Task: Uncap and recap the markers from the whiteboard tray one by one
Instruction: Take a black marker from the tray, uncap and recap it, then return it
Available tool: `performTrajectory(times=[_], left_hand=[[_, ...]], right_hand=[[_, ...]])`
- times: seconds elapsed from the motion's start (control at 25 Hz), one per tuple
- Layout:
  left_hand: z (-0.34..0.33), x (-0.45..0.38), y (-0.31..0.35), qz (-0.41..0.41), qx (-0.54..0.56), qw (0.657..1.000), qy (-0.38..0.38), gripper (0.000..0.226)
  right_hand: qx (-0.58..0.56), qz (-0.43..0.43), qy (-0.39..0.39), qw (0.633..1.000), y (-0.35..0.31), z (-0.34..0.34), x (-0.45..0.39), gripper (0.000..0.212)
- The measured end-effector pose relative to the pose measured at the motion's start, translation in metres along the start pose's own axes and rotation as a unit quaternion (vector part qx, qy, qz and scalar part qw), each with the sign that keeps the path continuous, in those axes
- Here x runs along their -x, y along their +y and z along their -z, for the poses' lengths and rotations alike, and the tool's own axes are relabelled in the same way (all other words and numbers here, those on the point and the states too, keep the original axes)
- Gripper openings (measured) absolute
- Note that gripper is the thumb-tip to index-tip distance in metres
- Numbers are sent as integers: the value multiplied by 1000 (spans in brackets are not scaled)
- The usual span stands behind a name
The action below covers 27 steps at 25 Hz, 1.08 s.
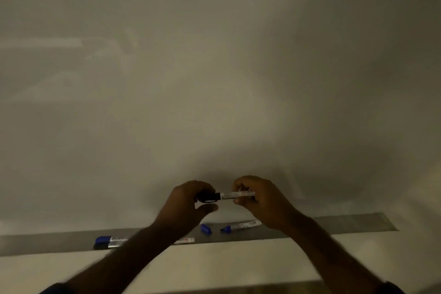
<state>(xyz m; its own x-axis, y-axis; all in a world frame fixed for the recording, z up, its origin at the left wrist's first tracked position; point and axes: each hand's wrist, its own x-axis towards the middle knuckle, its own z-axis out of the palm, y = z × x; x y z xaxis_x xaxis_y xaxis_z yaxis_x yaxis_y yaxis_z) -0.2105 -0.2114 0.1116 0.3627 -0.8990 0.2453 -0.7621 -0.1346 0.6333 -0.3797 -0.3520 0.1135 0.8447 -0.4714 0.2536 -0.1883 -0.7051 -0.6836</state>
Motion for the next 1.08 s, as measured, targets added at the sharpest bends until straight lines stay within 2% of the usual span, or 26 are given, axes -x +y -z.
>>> performTrajectory(times=[0.12,0.28,0.4,0.52,0.64,0.84,1.08], left_hand=[[-32,10,-30,4,-56,998,-11,19],[-68,18,-60,25,-149,988,-16,27],[-88,24,-72,56,-160,985,-28,30],[-103,31,-79,73,-167,982,-52,23],[-113,37,-85,73,-201,973,-83,18],[-122,35,-93,37,-257,956,-134,21],[-116,41,-105,26,-221,968,-114,34]], right_hand=[[33,-21,-16,999,27,-29,5,11],[144,-57,-13,988,57,-67,13,14],[194,-83,-26,977,73,-92,18,20],[229,-95,-54,967,84,-109,23,23],[241,-106,-69,962,91,-123,28,24],[264,-120,-105,951,101,-136,31,30],[227,-126,-82,962,106,-150,36,31]])
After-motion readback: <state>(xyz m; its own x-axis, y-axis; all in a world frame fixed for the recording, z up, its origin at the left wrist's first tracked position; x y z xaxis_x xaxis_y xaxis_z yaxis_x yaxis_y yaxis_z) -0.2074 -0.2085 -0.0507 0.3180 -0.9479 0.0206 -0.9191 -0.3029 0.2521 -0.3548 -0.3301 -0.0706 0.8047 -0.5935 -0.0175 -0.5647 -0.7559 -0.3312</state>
